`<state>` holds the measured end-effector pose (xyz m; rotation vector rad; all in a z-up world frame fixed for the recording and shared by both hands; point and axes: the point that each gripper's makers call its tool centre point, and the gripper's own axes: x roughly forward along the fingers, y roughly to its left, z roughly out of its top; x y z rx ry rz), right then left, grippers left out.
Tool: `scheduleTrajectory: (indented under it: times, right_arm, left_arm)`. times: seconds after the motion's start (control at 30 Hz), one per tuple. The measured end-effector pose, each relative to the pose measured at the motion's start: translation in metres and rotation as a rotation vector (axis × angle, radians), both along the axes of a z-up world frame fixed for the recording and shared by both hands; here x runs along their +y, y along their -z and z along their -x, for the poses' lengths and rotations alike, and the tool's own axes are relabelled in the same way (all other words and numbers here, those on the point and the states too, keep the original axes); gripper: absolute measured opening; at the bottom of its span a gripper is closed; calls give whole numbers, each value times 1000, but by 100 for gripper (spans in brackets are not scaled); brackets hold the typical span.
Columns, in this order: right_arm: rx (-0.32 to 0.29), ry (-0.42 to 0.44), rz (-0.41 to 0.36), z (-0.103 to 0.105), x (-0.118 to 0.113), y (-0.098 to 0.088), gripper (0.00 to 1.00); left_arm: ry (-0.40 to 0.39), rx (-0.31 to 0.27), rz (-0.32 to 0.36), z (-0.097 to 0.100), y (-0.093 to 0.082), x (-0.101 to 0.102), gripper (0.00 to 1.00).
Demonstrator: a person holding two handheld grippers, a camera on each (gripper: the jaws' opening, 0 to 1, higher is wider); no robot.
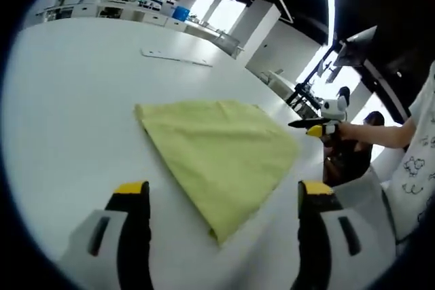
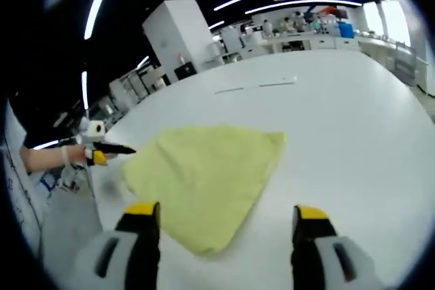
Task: Fold the garment on the visible template until the final outline fits inside the template.
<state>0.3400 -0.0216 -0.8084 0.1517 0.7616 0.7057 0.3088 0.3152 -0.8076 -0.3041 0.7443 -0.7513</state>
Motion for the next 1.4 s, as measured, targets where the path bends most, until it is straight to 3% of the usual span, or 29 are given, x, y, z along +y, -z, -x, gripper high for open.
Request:
scheduleTrajectory:
  times: [0.2, 0.23, 0.27, 0.37, 0.7, 0.87, 0.97, 1.33, 1.4]
  right_arm:
    - [12, -13, -6, 23, 0, 4, 69]
    - [16, -15, -3, 26, 0, 6, 67]
    - [20, -20, 0, 31, 1, 7, 66]
    - [34, -26, -1, 40, 1, 11, 62]
    - [52, -53, 33, 50, -3, 23, 24]
    - [79, -37, 14, 49, 2, 31, 13]
    - [95, -34, 6, 50, 8, 33, 11]
    - [100, -30, -5, 48, 12, 37, 0]
    - [100, -26, -14, 49, 12, 35, 0]
  left_arm:
    - [20, 11, -34, 22, 11, 3, 80]
    - [33, -28, -35, 21, 10, 3, 77]
    - [22, 2, -36, 25, 12, 5, 75]
    - [12, 4, -35, 28, 13, 7, 69]
    - [13, -12, -34, 32, 17, 9, 31]
    - [3, 8, -32, 32, 22, 12, 24]
    - [2, 16, -28, 33, 24, 12, 17]
    - [3, 32, -31, 32, 28, 10, 6]
    - [6, 35, -35, 32, 30, 11, 0]
